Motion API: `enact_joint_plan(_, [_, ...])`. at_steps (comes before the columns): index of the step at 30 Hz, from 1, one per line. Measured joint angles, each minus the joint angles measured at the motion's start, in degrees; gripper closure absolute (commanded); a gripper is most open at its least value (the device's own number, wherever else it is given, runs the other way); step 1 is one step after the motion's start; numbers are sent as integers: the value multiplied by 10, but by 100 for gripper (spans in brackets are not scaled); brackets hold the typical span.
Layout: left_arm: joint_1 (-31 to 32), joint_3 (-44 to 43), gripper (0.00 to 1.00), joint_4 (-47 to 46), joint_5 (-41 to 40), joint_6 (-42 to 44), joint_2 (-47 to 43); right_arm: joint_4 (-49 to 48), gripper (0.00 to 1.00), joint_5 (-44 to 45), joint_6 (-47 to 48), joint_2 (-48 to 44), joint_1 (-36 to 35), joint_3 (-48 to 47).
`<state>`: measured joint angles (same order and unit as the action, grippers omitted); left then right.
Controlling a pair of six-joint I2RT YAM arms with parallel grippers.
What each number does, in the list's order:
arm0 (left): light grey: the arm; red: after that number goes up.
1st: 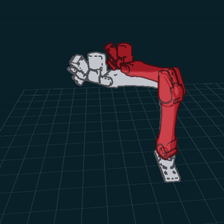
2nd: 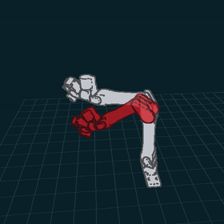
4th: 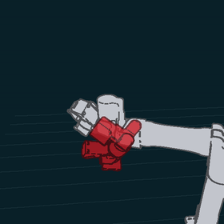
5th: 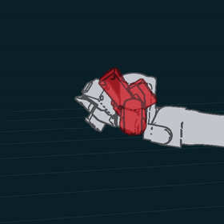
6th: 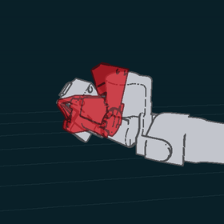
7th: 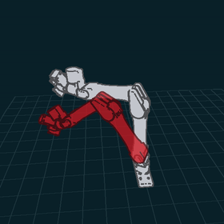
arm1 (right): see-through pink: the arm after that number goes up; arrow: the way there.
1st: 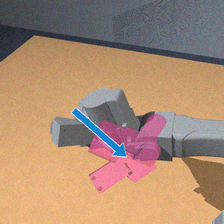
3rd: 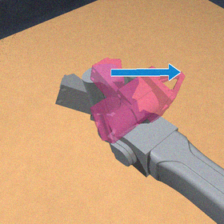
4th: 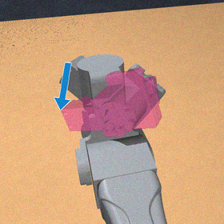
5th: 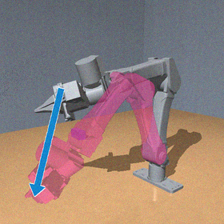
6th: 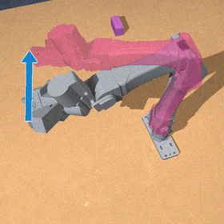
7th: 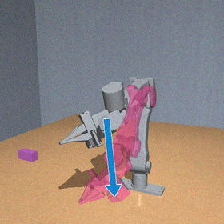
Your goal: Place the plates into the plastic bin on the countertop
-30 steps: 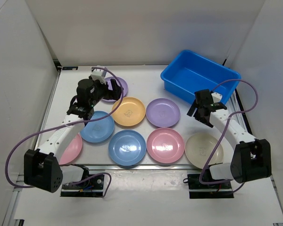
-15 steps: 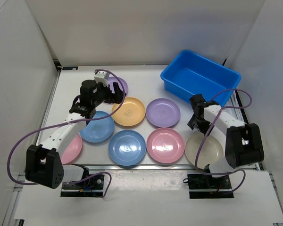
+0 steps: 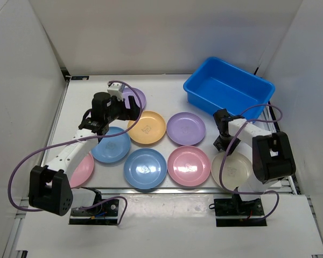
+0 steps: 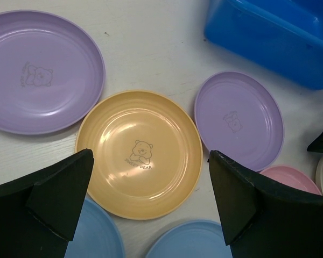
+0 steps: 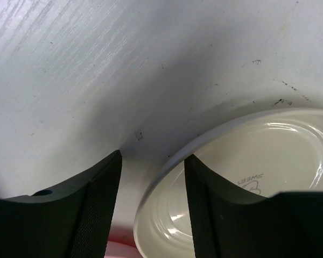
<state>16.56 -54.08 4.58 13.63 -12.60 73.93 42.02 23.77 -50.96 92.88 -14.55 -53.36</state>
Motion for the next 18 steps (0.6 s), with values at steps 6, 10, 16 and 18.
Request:
enact_joint_plan(6, [0, 0, 1, 14, -2, -4, 0, -3, 69, 11, -21, -8, -2, 11])
enact_joint_plan(10, [0, 1, 1, 18, -7, -8, -6, 17, 88, 27, -34, -15, -3, 11])
enact_joint_plan(16, [0, 11, 1, 19, -14, -13, -28, 72, 100, 52, -37, -54, -4, 2])
enact_joint_plan(18, [0, 12, 1, 19, -15, -15, -31, 92, 100, 56, -35, -76, -7, -13])
